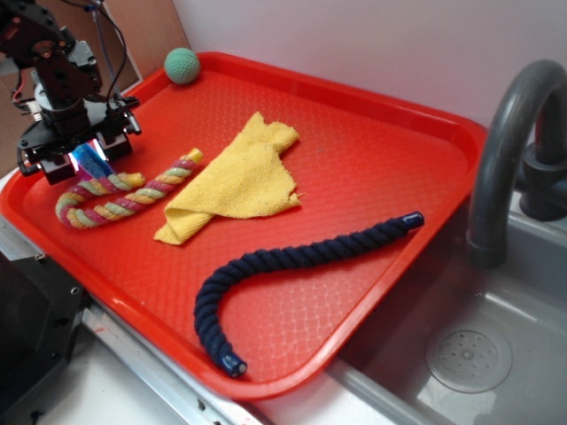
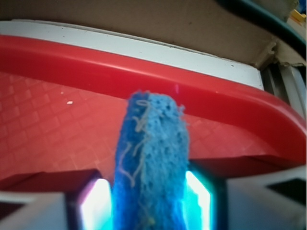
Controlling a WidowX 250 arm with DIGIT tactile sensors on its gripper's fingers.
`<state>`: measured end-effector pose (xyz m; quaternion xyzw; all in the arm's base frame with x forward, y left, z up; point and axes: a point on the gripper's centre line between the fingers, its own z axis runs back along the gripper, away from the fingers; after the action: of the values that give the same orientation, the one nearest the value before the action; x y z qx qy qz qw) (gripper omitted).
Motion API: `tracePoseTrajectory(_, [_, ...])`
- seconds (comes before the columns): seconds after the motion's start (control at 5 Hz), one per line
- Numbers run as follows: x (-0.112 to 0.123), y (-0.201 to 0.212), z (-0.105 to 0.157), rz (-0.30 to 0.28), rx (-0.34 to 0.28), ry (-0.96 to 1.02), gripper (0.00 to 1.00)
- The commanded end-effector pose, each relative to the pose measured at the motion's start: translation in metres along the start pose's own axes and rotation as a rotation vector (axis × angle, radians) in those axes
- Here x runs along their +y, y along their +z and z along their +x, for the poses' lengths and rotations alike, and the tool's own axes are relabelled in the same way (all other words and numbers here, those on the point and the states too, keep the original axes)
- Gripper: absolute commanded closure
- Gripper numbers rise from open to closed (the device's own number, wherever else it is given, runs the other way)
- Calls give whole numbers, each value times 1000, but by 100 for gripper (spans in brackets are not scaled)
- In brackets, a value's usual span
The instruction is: Grab the blue sponge.
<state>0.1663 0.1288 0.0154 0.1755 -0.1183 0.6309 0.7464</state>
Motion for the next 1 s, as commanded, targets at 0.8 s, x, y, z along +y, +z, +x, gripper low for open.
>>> tracePoseTrajectory(0.8, [-4, 222, -12, -379, 205, -618, 100])
